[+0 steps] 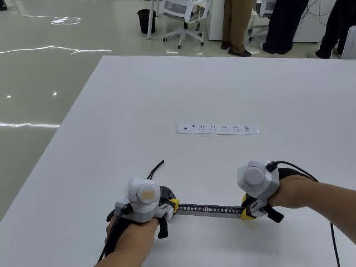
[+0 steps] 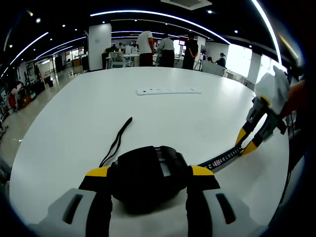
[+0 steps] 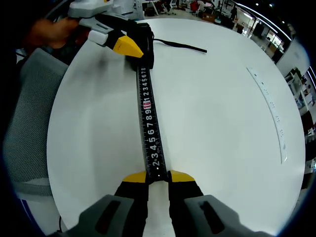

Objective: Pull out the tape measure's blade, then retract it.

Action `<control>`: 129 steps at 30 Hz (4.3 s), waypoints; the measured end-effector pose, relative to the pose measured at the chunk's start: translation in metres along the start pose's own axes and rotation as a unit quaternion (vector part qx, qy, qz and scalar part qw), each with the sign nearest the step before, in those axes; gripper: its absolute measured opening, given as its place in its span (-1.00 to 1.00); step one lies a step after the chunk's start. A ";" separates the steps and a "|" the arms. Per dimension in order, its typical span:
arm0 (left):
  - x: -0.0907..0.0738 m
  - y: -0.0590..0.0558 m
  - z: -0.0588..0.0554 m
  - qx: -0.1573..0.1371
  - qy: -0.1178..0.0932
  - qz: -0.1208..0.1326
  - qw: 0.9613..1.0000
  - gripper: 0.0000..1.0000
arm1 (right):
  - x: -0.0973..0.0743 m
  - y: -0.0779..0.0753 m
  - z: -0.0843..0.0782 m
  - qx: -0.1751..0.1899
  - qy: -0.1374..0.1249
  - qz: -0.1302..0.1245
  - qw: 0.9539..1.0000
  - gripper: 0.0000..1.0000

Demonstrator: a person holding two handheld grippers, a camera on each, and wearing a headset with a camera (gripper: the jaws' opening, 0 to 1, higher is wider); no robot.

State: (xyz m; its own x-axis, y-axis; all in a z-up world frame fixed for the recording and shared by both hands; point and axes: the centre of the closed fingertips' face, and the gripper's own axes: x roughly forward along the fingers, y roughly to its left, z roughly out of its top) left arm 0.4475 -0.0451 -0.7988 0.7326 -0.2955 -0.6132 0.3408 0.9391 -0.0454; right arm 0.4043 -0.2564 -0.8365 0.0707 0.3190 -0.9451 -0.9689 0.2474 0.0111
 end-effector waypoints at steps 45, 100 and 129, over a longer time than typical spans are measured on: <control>-0.001 0.000 0.001 -0.002 -0.001 0.002 1.000 0.13 | 0.008 0.001 0.022 -0.009 -0.008 0.001 1.000 -0.70; 0.000 -0.001 0.000 -0.003 -0.002 0.002 1.000 0.13 | 0.019 0.004 0.056 -0.009 -0.022 0.001 1.000 -0.70; -0.001 -0.001 0.001 -0.003 -0.002 0.002 1.000 0.13 | 0.029 0.008 0.079 -0.018 -0.033 0.002 0.999 -0.70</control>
State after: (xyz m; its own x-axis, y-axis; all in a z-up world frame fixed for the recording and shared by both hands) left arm 0.4471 -0.0456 -0.7977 0.7357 -0.2930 -0.6107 0.3343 0.9412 -0.0487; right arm 0.4176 -0.1732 -0.8379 0.0808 0.3795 -0.9216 -0.9768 0.2139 0.0025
